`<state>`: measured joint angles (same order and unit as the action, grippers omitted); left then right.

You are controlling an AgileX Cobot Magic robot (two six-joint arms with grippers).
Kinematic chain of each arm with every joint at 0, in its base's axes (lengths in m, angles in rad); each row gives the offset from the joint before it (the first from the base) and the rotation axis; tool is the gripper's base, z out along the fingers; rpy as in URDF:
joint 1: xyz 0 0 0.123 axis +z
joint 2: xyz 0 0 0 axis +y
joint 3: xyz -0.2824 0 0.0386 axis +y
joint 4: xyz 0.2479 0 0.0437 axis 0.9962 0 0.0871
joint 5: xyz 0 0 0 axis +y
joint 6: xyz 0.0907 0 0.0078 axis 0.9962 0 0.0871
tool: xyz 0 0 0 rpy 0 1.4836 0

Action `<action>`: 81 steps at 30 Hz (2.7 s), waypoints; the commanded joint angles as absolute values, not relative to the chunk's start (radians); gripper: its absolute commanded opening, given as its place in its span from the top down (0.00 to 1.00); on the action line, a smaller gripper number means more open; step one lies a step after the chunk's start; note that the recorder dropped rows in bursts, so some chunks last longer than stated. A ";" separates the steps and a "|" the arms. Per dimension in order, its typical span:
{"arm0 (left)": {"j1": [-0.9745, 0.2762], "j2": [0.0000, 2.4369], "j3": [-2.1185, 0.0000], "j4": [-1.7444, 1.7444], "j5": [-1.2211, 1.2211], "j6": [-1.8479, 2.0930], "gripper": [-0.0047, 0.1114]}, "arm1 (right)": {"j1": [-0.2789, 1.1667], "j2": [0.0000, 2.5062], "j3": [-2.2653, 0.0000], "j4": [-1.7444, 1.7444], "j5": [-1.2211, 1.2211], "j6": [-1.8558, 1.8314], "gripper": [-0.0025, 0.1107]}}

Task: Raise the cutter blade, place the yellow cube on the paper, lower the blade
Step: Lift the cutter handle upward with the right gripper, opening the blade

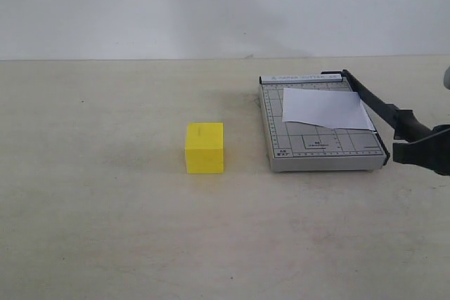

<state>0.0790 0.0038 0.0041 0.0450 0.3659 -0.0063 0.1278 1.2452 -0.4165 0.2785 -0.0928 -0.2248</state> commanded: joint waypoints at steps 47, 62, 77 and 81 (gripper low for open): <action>0.081 0.000 0.000 0.045 0.357 -0.015 0.92 | 0.128 1.184 -0.514 0.221 -0.258 -0.252 0.95; 0.081 0.000 0.000 0.045 0.357 -0.015 0.92 | 0.128 1.062 -0.593 0.221 -0.261 -0.366 0.48; 0.081 0.000 0.000 0.045 0.357 -0.015 0.92 | 0.128 0.575 -0.640 0.219 0.245 -0.448 0.98; 0.081 0.000 0.000 0.045 0.357 -0.015 0.92 | 0.128 0.528 -0.640 0.219 0.281 -0.483 0.98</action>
